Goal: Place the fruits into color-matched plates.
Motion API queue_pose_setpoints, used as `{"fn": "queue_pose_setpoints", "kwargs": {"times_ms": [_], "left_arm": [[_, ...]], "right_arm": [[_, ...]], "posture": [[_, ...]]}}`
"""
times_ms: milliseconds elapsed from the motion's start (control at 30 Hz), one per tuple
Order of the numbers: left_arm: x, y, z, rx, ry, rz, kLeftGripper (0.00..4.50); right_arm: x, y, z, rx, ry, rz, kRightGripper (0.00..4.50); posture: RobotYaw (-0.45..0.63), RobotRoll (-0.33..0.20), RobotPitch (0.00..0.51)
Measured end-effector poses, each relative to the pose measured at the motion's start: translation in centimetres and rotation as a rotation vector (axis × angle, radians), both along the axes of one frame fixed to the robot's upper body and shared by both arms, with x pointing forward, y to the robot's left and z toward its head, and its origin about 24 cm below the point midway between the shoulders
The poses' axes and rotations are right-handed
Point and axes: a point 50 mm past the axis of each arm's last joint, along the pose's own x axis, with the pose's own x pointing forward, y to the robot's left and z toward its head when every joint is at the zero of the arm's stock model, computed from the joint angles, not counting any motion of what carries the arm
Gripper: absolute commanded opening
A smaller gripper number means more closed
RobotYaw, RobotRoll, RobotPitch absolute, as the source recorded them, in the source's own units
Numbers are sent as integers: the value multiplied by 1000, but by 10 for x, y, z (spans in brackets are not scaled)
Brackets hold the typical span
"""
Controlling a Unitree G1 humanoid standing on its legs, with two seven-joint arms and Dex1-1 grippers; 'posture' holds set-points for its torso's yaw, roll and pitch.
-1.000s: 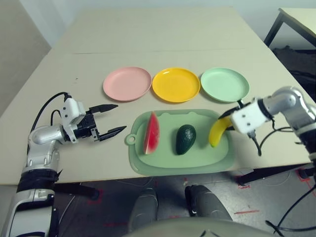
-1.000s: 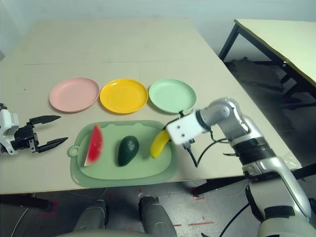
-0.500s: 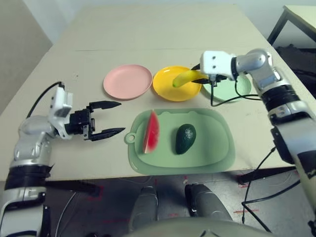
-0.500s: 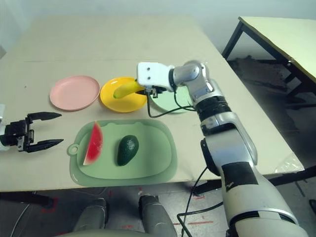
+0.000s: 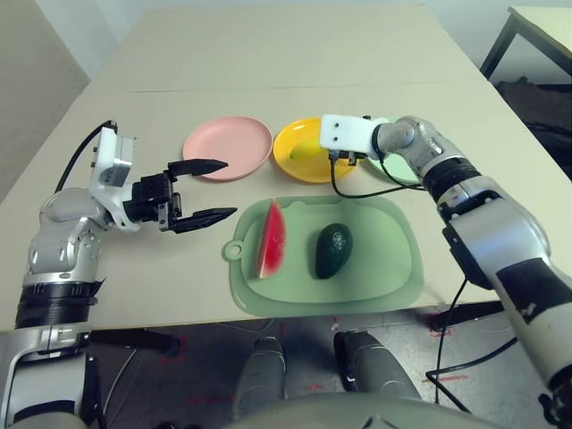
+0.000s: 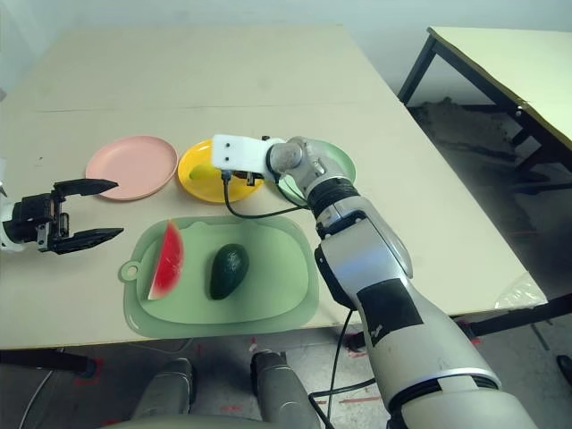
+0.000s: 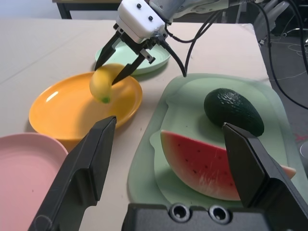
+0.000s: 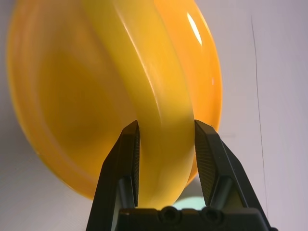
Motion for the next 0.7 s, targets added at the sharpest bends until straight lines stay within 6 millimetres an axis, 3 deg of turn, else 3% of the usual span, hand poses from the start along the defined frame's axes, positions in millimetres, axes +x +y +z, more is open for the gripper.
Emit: {"fn": "queue_pose_setpoints", "kwargs": {"times_ms": [67,100,133,300,533,700], "left_arm": [[0,-1,1,6,-5,1,4500],[0,-2,1,7,-6,1,4500],[0,-2,2,8,-6,1,4500],[0,-3,2,16,-6,3,4500],[1,-9,-2,52,-8,-31,4500],[3,-11,-3,69,-10,-57,4500]], "right_arm": [[0,0,0,0,-11,-6,1736],[1,-1,0,-1,-15,-7,2386],[1,-2,1,-1,-20,-6,2568],[1,-11,7,-7,-50,16,4422],[-10,-24,36,-69,-61,231,4470],[-40,-58,49,-177,28,388,4470]], "posture": [[41,0,130],[36,0,127],[34,0,127],[26,0,122],[1,0,122],[-22,0,123]]}}
